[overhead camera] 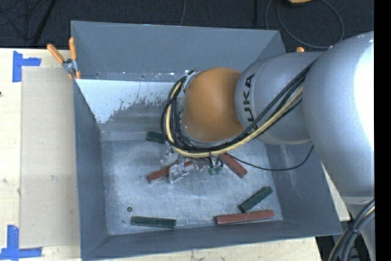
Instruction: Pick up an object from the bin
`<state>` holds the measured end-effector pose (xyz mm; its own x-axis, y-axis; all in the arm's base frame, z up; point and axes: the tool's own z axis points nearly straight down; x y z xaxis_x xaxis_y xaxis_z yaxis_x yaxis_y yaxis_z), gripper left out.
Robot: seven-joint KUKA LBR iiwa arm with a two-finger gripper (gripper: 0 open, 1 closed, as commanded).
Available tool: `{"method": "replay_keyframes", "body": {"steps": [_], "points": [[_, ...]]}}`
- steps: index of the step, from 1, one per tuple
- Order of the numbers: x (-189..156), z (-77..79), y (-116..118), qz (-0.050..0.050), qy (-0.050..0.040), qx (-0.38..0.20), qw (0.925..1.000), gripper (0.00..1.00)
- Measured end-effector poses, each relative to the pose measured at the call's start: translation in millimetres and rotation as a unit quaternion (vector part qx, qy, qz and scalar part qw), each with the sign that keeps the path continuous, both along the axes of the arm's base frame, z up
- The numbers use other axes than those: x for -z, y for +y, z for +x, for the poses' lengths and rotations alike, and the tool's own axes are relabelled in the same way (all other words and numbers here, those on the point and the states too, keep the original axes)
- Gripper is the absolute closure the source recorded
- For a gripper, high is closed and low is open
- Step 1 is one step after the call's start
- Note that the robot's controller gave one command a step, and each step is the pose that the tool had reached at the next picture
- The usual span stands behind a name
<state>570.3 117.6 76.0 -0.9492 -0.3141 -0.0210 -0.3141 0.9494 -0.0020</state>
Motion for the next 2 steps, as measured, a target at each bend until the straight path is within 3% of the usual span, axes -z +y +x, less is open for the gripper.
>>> {"method": "replay_keyframes", "body": {"steps": [2], "points": [[-3.0,-2.0,-0.4,-0.001,0.005,0.0,1.0,1.0]]}}
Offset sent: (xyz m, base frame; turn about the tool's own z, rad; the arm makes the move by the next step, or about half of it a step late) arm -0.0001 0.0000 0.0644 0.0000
